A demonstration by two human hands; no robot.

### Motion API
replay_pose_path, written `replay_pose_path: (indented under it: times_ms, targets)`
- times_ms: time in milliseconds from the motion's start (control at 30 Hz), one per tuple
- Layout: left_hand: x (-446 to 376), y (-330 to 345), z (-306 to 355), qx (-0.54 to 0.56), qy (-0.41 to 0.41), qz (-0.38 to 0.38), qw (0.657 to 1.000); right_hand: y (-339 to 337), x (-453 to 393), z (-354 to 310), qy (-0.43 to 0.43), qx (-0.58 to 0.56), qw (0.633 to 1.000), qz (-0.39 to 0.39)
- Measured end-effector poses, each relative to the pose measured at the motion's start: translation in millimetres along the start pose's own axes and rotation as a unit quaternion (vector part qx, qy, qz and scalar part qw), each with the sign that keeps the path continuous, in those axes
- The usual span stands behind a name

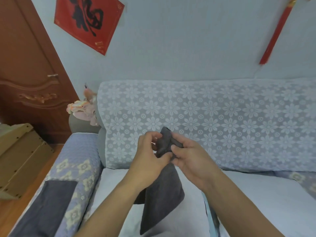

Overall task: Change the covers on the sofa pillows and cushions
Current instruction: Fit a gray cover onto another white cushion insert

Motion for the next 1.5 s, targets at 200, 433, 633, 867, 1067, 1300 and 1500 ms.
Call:
replay_pose_path:
  times_ms: [200, 433, 633, 867, 1067, 1300, 1500]
  targets:
    - [-65, -44, -29, -0.023, -0.033, 0.101, 0.994, -65, -27, -46, -0.093, 0.135, 0.953, 0.255]
    - [-148, -161, -43, 0.088, -0.117, 0.25, 0.957, -153, -25, -128, -0.204, 0.141, 0.84, 0.483]
    - [-163, -162, -48, 0.113, -0.092, 0.286, 0.947, -155, -31, -130, -0.203, 0.162, 0.842, 0.472]
    - [-71, -157, -134, -0.179, -0.112, 0.226, 0.951, -219, -44, -20, 0.111, 0.72, 0.625, 0.281]
    - [82, -98, -337, -0.466, -0.306, -0.203, 0.805, -276, 42, 200, 0.324, 0.686, 0.629, 0.169]
    - [132, -104, -387, -0.342, -0.424, -0.138, 0.827, -271, 54, 273, 0.377, 0.709, 0.594, 0.048]
    - [50, -120, -392, -0.237, -0.453, 0.0, 0.859, -182, -13, 252, 0.265, 0.66, 0.699, 0.072]
Point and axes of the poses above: each hand's wrist, its own x-axis away from the middle knuckle, its own y-axis out of the palm, z = x × y, the point moved 5 cm from there along -x, towards the middle knuckle, and after that the axes turned 7 degrees about z, right-handed, at the moved point
